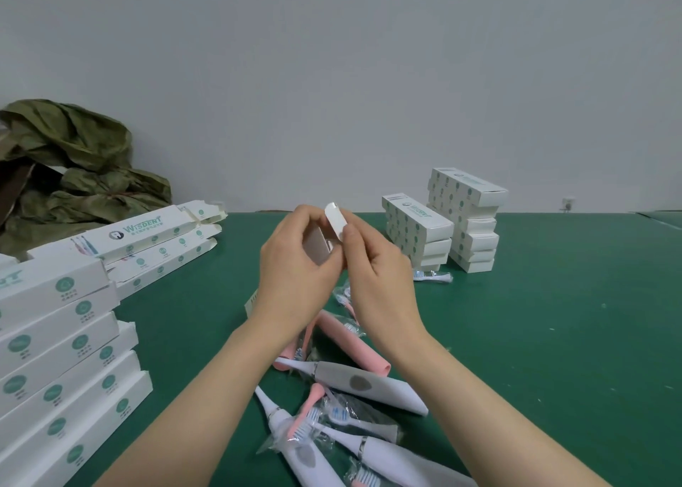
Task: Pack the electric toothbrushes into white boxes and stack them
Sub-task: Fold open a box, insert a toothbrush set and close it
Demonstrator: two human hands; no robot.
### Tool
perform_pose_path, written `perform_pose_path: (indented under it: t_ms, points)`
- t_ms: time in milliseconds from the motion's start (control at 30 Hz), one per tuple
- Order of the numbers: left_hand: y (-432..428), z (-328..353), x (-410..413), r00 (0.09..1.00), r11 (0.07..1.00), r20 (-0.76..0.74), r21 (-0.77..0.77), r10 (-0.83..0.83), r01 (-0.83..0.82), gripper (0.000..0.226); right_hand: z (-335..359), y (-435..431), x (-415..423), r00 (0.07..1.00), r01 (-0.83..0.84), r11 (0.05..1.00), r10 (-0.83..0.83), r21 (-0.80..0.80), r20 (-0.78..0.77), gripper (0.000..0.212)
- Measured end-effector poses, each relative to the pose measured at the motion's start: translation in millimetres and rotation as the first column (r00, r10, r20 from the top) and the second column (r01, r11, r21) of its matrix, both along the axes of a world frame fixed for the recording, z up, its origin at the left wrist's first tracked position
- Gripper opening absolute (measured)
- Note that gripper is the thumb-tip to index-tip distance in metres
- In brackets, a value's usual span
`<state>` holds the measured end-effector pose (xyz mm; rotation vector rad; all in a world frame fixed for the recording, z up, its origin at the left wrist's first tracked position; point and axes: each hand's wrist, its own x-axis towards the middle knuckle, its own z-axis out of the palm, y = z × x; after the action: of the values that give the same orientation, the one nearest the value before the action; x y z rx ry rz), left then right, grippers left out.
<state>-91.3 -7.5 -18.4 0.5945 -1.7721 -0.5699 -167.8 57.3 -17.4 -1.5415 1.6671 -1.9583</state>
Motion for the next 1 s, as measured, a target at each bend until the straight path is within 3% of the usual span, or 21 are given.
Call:
perform_pose_path:
  t_ms: [67,133,200,300,567,700,800,867,933,1000]
  points:
    - [-4,2,3,0.996,0.995,0.032,0.064,-0.080,0.078,0.027,0,-1,-3,1.000,0.003,1.000,-0.002,0.016,-0.011,0.034]
    - [-10,0,6,0.979,0.983,0.137,0.124,-0.154,0.137,0.053,-2,-3,-7,1.000,0.011,0.999,-0.010,0.040,-0.003,0.037]
    - [-15,-6,7,0.954,0.995,0.290,0.079,-0.076,0.055,0.069,-6,-7,-11,0.997,0.075,0.996,-0.074,0.043,-0.032,0.037]
    - [-17,-13,3,0.965,0.998,0.259,0.012,0.051,-0.056,0.053,-13,-10,-15,0.983,0.142,0.990,-0.139,0.020,-0.118,0.029]
    - [-14,-16,-1,0.990,0.999,0.131,-0.011,0.048,-0.047,0.045,-16,-11,-13,0.940,0.181,0.983,-0.183,-0.033,-0.289,0.029]
    - [-16,-15,2,0.992,0.998,0.111,-0.039,0.054,-0.050,0.040,-22,-11,-12,0.868,0.192,0.980,-0.144,0.054,-0.475,0.042]
    - [-22,-17,8,0.977,0.998,0.208,-0.052,0.047,-0.037,0.040,-28,-9,-13,0.785,0.229,0.958,-0.079,0.171,-0.615,0.045]
    - [-26,-17,12,0.958,0.998,0.286,-0.061,0.024,-0.006,0.042,-25,-8,-21,0.791,0.182,0.962,-0.019,0.205,-0.612,0.042]
    - [-30,-15,16,0.932,0.997,0.361,-0.056,-0.029,0.053,0.050,-17,-6,-33,0.802,0.064,0.964,0.105,0.258,-0.589,0.062]
    - [-33,-13,18,0.909,0.993,0.406,-0.025,-0.092,0.112,0.062,-11,-5,-43,0.741,0.034,0.945,0.194,0.324,-0.642,0.083]
